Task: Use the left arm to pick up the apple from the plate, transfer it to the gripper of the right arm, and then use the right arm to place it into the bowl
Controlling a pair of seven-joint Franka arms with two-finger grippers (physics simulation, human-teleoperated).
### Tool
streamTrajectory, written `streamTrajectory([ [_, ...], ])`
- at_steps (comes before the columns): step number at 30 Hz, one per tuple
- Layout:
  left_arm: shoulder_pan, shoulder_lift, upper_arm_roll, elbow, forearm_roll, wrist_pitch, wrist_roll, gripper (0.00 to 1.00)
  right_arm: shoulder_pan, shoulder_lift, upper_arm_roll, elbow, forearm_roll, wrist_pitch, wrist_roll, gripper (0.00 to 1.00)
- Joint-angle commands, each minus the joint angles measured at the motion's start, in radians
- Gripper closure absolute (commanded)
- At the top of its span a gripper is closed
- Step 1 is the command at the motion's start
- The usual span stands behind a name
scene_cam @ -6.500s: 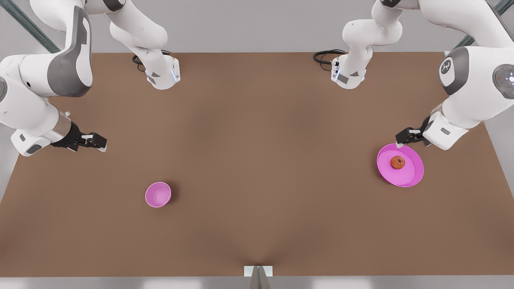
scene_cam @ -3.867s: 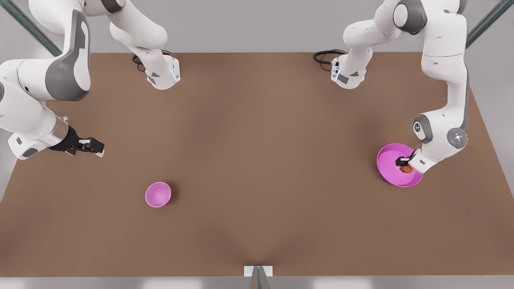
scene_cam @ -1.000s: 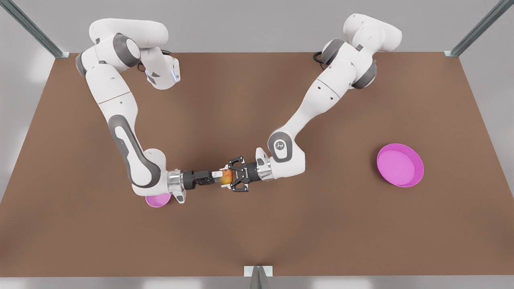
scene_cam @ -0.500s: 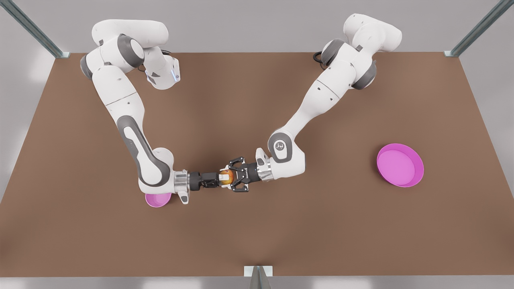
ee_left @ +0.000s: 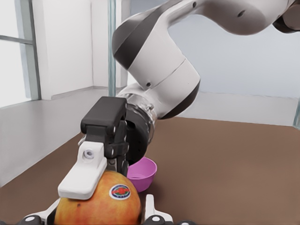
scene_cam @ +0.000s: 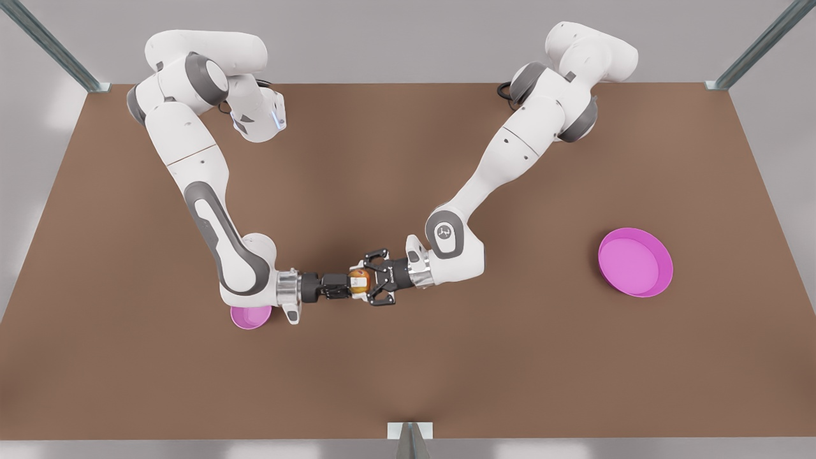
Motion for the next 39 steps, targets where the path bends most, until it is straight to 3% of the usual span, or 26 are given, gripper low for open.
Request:
streamTrajectory([
  [1, 0.0, -0.002, -0.001, -0.001, 0.0, -0.002, 0.002, 0.01, 0.0, -0.002, 0.0, 0.0, -0.001, -0.003, -0.024, 0.27],
  [9, 0.041, -0.034, -0.001, -0.067, 0.017, -0.014, 0.0, 0.01, -0.064, -0.003, 0.009, 0.002, -0.011, -0.07, -0.019, 0.27],
  [11, 0.09, -0.09, -0.007, -0.169, 0.018, -0.054, 0.022, 0.01, -0.083, -0.003, 0.009, 0.004, -0.014, -0.07, -0.022, 0.27],
  [13, 0.196, -0.242, -0.011, -0.379, 0.053, -0.103, 0.014, 0.01, -0.12, -0.003, 0.003, 0.014, -0.047, -0.107, -0.019, 0.27],
  [15, 0.333, -0.328, -0.007, -0.483, 0.329, -0.163, -0.023, 0.0, -0.167, -0.002, -0.002, 0.046, -0.106, -0.143, -0.013, 0.27],
  [17, 0.485, -0.376, -0.008, -0.437, 0.868, -0.353, -0.246, 0.0, -0.216, -0.002, -0.003, 0.045, -0.198, -0.146, -0.012, 0.27],
  [19, 0.54, -0.452, 0.001, -0.36, 1.26, -0.524, -0.423, 0.0, -0.282, 0.001, -0.003, 0.042, -0.325, -0.193, -0.01, 0.27],
  [21, 0.555, -0.57, 0.028, -0.36, 1.532, -0.663, -0.576, 0.0, -0.328, -0.002, -0.003, 0.046, -0.441, -0.198, 0.027, 0.27],
  [22, 0.555, -0.6, 0.076, -0.304, 1.612, -0.784, -0.834, 0.0, -0.348, -0.002, -0.003, 0.057, -0.504, -0.198, 0.036, 0.27],
  [26, 0.555, -0.768, 0.18, -0.279, 1.612, -0.953, -1.894, 0.01, -0.35, 0.001, -0.003, 0.083, -0.679, -0.181, 0.128, 0.27],
  [28, 0.554, -0.802, 0.183, -0.279, 1.612, -0.959, -2.147, 0.0, -0.348, 0.007, -0.014, 0.089, -0.744, -0.133, 0.16, 0.27],
  [31, 0.538, -0.899, 0.199, -0.365, 1.606, -0.938, -2.167, 0.0, -0.341, 0.024, -0.018, 0.119, -0.862, -0.092, 0.203, 0.27],
  [32, 0.485, -0.939, 0.26, -0.403, 1.589, -0.918, -2.167, 0.0, -0.341, 0.026, -0.023, 0.126, -0.883, -0.087, 0.205, 0.27],
  [39, 0.483, -0.931, 0.265, -0.388, 1.566, -0.924, -2.176, 0.0, -0.324, 0.033, -0.025, 0.162, -1.09, 0.017, 0.289, 0.24],
])
